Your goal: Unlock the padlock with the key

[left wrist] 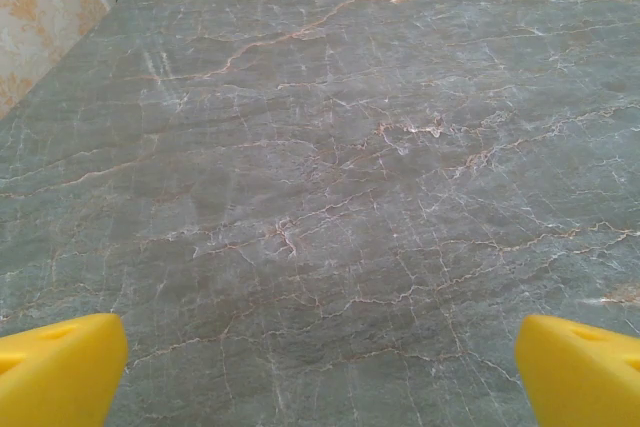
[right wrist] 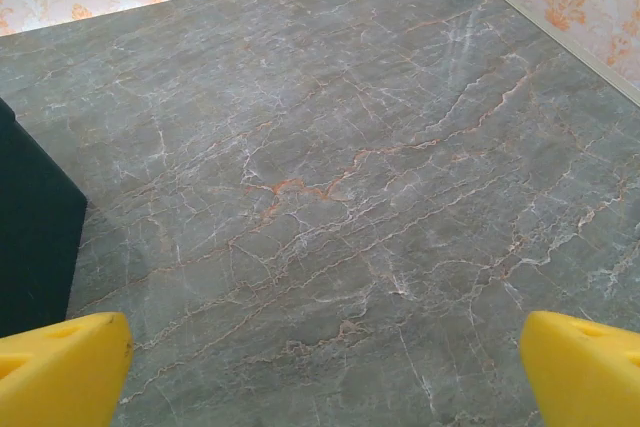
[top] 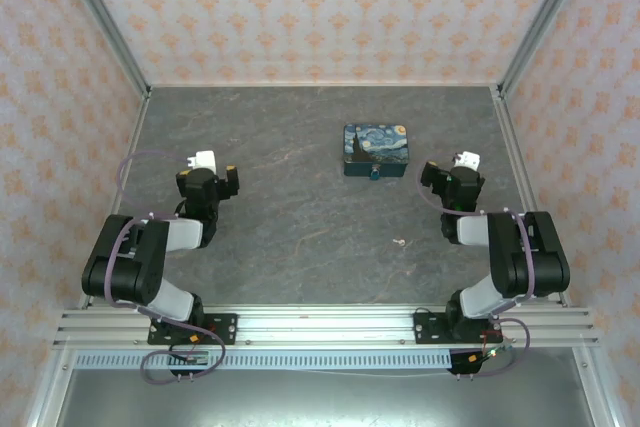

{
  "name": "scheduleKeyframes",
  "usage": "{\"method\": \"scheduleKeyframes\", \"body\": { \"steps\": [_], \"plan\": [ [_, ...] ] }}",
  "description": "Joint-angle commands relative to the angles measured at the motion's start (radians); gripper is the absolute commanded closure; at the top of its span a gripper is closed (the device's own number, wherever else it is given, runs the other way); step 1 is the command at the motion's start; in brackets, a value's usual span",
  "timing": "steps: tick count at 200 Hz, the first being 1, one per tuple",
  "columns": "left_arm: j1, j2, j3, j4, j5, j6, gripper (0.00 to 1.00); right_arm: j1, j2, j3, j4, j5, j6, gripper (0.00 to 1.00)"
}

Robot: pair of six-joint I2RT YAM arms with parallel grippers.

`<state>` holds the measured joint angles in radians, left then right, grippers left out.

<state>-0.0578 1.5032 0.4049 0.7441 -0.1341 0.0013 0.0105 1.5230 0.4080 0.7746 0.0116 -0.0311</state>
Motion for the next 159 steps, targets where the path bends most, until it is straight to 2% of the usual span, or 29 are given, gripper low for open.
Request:
{"method": "scheduleKeyframes", "body": {
  "steps": [1,130,159],
  "plan": [
    [0.003,-0.006,0.022,-0.002,0.004,0.006,0.00,0.005,-0.002,0.008,0.005,0.023,-0.003,0.01],
    [0.003,-0.010,0.021,-0.001,-0.008,0.000,0.00,0.004,-0.005,0.005,0.010,0.014,-0.002,0.01],
    [0.003,-0.154,0.039,-0.142,-0.029,-0.009,0.00,-0.015,-0.067,0.029,-0.080,-0.036,0.004,0.01]
  ]
}}
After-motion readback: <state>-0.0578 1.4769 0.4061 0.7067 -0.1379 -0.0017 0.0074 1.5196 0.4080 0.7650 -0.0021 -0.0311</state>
